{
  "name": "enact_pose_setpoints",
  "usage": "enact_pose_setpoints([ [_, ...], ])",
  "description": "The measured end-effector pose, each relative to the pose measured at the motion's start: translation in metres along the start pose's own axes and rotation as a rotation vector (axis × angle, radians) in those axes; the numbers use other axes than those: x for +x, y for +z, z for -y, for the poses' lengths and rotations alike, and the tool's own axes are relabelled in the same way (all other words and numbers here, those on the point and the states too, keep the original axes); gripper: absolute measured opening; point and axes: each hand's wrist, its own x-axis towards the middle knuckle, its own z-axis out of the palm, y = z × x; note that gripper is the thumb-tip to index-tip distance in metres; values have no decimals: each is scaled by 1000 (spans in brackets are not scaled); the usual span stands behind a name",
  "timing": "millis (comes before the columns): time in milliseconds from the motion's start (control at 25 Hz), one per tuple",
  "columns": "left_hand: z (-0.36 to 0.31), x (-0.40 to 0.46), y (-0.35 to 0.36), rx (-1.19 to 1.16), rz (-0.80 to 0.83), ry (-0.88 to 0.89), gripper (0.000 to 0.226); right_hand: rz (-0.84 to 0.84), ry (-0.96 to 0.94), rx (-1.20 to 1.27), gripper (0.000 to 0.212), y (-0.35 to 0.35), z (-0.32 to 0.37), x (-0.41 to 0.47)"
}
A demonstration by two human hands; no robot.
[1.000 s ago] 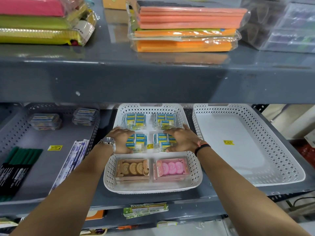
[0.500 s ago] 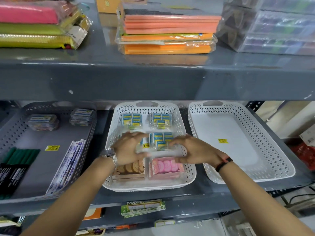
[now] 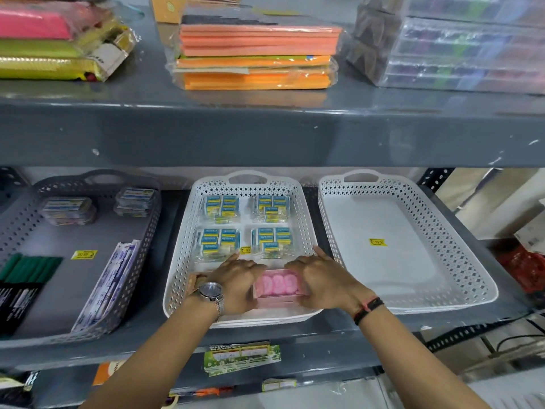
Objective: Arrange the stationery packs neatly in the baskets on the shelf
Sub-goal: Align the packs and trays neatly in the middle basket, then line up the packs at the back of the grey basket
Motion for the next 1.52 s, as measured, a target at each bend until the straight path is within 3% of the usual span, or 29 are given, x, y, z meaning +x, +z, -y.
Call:
enact_pose_setpoints([
  [160,6,0,1,16,1,6,58,-22,0,35,65,1,2,2],
  [360,4,4,4,44,18,-2,68,8,7,11,74,0,5,0],
  [640,2,3,4,70,2,-10,64,15,22,17,71,-4,6,-1],
  [840,1,0,-1,77,31,-8,79,43,20,47,81,-8,7,-4],
  [920,1,-5,-8,48,-7,-3,84,18,18,89,81,-18,9,-7],
  [1080,15,-28,-31,-20,-199,-65,65,-167,-43,156,60,-39,23,-7],
  [1320,99,-98,-59,-14,-405,-371,57,-322,-224,104,46,-68,90,43],
  [1520,214,-135,-67,61,-261,-501,61,-327,-192,81,46,-84,169,130],
])
